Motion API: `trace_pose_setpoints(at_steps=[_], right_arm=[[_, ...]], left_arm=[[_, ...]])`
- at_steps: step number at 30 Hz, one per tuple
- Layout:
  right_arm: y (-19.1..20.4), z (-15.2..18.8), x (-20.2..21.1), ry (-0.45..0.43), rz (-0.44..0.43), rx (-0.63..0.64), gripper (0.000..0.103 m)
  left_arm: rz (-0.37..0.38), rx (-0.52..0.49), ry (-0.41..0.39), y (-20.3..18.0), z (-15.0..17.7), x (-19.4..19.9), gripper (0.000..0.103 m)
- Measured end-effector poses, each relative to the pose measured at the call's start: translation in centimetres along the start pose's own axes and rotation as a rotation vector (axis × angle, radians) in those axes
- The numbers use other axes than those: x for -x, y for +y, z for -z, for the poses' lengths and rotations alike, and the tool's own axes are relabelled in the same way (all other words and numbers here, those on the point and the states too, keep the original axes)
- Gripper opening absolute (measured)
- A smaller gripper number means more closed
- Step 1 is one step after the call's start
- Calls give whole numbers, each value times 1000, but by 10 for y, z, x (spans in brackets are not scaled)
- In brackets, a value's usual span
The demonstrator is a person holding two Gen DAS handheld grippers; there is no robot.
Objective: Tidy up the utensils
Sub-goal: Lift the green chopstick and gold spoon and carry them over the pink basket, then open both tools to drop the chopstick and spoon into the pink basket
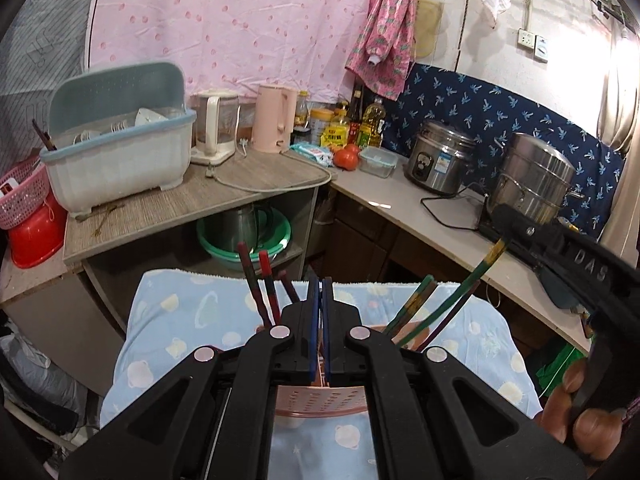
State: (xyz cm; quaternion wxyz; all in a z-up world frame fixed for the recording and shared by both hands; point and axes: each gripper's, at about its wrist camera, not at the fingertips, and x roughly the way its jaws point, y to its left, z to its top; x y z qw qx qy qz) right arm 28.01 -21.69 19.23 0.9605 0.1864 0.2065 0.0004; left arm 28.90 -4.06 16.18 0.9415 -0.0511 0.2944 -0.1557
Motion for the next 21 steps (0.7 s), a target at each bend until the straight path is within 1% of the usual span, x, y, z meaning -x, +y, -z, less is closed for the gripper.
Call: trace_pose_setpoints(at_steps=[2,4,5,6,7,8,12,21], right_arm=[[-1,7,-4,17,5,-3,10],[-3,11,-5,24,16,-7,16],[-4,12,-4,27,18,-11,24],[-6,12,-4,28,21,-17,32],[-6,13,-3,27,24,-18,35],[-6,14,-1,26,25,-15,36],[-2,19,5,29,29,11,38],[7,37,21,53,25,58,39]], left_arm=[[-13,4,7,1,4,-4,2],[-24,6,5,3,7,-4,7],[-40,8,5,3,9,-4,21],[-48,11,3,4,9,-4,39],[-56,18,-3,5,11,-3,44],[-63,21,-8,5,11,-2,45],[-72,10,-4,3,13,0,45],[-83,-11,0,-4,20,11,45]])
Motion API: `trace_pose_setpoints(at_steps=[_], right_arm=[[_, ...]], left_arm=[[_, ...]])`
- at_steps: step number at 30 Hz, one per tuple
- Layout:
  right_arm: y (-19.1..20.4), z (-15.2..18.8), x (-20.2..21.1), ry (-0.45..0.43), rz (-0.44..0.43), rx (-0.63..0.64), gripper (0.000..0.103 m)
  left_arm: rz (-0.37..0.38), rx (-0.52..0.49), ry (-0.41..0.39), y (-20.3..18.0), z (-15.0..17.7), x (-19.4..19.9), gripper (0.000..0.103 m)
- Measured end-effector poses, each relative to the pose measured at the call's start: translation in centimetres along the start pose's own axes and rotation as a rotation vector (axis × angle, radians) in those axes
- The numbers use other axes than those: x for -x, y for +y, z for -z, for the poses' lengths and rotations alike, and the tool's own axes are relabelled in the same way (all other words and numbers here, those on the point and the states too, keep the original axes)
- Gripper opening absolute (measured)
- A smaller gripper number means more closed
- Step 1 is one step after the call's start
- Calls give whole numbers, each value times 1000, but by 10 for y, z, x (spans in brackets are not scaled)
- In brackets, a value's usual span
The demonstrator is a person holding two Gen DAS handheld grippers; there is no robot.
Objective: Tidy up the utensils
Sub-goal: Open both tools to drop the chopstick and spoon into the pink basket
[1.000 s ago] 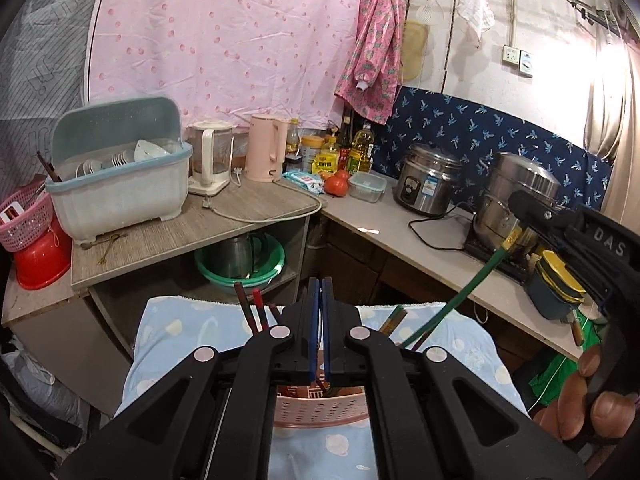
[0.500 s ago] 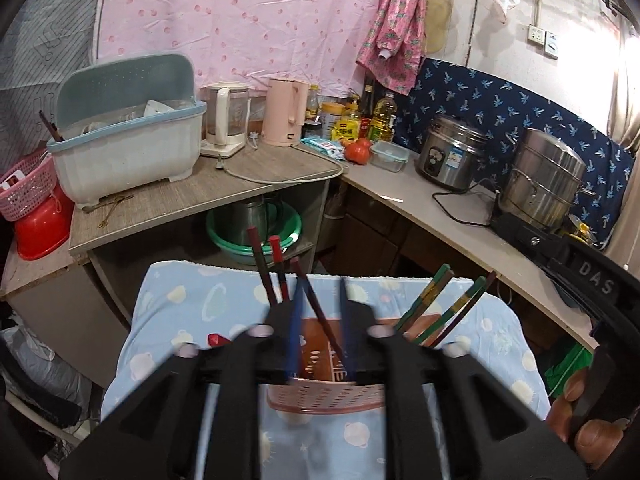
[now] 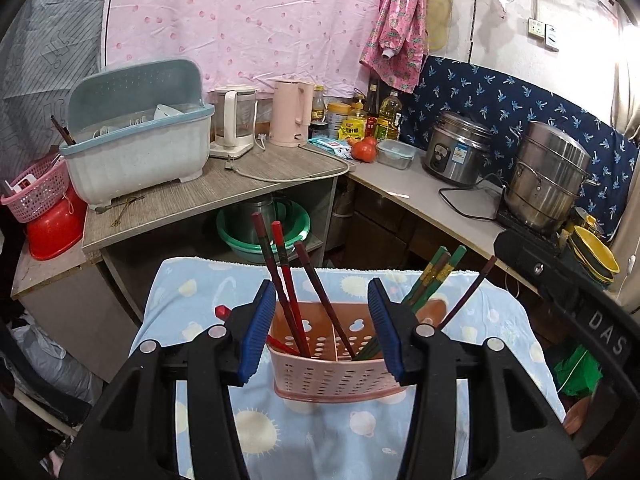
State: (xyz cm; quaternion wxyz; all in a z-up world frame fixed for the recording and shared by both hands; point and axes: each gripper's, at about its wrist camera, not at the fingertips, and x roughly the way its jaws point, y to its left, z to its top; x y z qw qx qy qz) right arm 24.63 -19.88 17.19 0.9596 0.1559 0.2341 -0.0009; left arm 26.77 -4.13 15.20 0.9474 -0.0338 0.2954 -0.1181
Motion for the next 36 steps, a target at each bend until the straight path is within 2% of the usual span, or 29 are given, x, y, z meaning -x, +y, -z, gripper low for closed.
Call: trace_pose_setpoints(at_steps=[19,25,29,34,36], right_arm=[[-4,42,39,56,20,39,39],[-6,62,54,87,63,72,46],[-9,80,63,123,92,97,50],[-11,104,74,160,119,132,53],[-14,112,78,174,126,137,55]], left_arm=[[6,-22,21,-17,25,27,45],[5,-27,47,-20,46,36,46],[-9,-34,64,-22,66,44,54],[-28,-43,99,-24,91,50,57],[-40,-42,107,-23,100,53,62]])
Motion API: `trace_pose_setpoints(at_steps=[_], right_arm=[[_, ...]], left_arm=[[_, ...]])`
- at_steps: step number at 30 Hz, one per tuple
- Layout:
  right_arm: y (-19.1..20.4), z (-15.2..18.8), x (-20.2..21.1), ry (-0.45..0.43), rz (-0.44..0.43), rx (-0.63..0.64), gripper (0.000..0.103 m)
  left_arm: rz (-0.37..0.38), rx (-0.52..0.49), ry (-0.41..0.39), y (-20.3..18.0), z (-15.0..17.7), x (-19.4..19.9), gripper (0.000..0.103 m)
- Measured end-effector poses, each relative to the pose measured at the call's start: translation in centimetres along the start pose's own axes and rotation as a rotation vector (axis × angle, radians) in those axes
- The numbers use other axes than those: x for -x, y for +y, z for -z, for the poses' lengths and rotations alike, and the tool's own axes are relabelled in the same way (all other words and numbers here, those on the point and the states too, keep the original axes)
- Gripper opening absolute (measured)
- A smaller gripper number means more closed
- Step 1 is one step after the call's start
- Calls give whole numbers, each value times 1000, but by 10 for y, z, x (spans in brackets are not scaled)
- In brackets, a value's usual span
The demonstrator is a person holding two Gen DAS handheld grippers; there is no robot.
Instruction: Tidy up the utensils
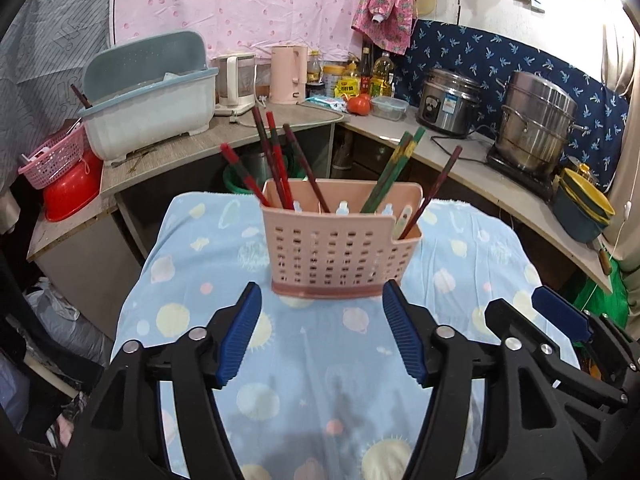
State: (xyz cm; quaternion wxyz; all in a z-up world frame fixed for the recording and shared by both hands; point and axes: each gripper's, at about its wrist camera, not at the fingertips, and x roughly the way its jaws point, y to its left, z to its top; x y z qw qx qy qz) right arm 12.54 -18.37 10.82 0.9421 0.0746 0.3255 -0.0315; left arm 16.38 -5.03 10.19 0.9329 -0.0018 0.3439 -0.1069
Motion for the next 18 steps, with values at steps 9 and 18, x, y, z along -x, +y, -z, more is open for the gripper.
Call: trace_pose_setpoints(at_steps=[9,18], right_arm=[[-14,39,12,42,23,-20,79],[-23,70,19,78,76,-7,84]], left_arm=[[-70,-15,20,2,39,11,86],[-132,-61,51,-5,70,15,95]])
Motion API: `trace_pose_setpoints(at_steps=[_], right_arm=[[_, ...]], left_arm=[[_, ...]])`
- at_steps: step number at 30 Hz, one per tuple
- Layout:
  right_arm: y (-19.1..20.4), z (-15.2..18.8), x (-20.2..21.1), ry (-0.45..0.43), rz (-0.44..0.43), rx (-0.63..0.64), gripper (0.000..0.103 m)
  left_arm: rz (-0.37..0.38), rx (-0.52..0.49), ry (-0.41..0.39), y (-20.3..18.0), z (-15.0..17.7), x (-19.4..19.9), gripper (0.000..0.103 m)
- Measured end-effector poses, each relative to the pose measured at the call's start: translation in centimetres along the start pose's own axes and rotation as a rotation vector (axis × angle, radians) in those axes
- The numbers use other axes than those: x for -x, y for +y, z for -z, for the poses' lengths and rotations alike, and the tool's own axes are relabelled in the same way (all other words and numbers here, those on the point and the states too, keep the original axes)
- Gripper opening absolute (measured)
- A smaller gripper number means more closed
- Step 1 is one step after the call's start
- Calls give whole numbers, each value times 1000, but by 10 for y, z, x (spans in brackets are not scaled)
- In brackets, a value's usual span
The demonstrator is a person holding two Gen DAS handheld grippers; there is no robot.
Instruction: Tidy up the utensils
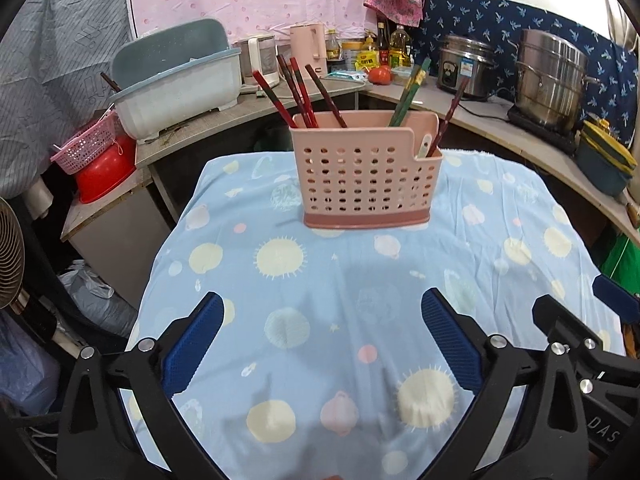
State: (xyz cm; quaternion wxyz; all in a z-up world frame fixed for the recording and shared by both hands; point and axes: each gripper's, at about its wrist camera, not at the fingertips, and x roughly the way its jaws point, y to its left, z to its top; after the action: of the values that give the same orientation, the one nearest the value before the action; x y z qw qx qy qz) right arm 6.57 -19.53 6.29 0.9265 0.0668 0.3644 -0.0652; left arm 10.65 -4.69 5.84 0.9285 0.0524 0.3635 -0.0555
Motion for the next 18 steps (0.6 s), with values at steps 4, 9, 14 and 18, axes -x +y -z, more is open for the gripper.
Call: trace_pose_setpoints(at_steps=[4,9,14,18], right_arm=[[-2,11,2,7,19,0,85],[-4,20,2,17,29,2,85],[-6,25,1,26,25,-6,85],[-5,30,0,34,28,-3,85]], left_arm=[[4,8,19,1,11,1,96],[1,9,30,1,21,2,96],[1,14,41,3,28,3,96],[-4,19,39,4,30,4,96]])
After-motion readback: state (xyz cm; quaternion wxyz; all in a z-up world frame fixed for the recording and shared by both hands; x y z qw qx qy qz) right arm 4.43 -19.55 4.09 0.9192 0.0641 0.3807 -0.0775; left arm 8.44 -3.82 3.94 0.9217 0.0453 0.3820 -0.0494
